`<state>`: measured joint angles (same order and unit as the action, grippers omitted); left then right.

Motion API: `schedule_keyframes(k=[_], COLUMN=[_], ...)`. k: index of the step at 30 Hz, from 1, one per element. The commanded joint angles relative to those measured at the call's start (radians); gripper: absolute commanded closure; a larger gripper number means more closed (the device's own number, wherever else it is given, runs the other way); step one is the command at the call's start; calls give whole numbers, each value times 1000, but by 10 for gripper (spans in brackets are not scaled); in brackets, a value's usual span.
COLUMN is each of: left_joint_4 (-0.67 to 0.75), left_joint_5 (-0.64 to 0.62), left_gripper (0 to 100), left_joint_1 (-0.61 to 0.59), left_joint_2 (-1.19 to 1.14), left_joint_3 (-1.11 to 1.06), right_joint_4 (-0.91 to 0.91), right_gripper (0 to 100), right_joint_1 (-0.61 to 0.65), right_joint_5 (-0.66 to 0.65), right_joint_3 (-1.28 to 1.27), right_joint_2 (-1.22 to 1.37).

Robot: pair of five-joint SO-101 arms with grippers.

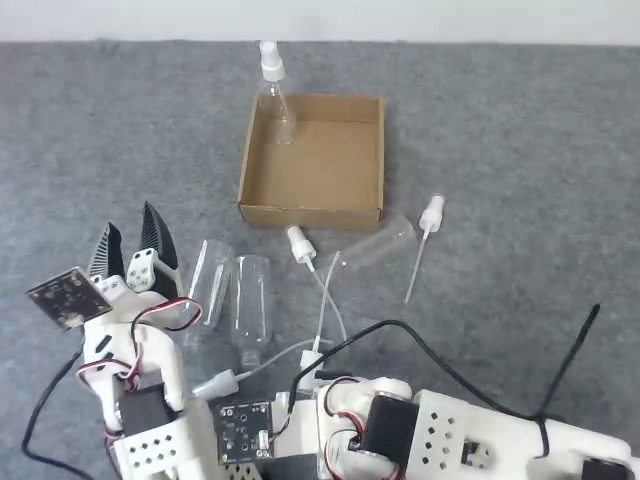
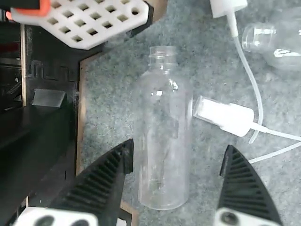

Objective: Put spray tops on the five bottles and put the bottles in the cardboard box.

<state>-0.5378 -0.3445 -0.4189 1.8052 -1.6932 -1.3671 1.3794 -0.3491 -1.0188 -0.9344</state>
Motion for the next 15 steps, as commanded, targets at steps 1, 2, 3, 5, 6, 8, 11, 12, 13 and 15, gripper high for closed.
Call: schedule_keyframes(k=[1, 2, 3, 5, 6, 8, 11, 12, 13, 15], left_joint_4=[35, 35, 35, 37, 41, 48, 48, 48, 48, 48], left_joint_5=[2, 2, 2, 2, 2, 2, 2, 2, 2, 2], left_gripper=[823, 823, 823, 823, 823, 823, 823, 823, 823, 823], left_joint_1=[-2, -2, -2, -2, -2, -2, -5, -6, -6, -6], left_joint_2=[15, 15, 15, 15, 15, 15, 15, 15, 15, 15], left_joint_3=[8, 8, 8, 8, 8, 8, 8, 8, 8, 8], right_joint_4=[15, 15, 15, 22, 27, 51, 67, 65, 65, 74], right_gripper=[735, 735, 735, 735, 735, 735, 735, 735, 735, 735], right_joint_1=[13, 13, 13, 13, 13, 10, 7, 7, 5, -21], right_joint_5=[-14, -14, -14, -14, -14, -14, -14, -14, -14, -14], right_joint_3=[6, 6, 6, 6, 8, 12, 26, 35, 41, 46], right_joint_2=[-24, -16, -2, 56, 96, 183, 272, 289, 300, 300])
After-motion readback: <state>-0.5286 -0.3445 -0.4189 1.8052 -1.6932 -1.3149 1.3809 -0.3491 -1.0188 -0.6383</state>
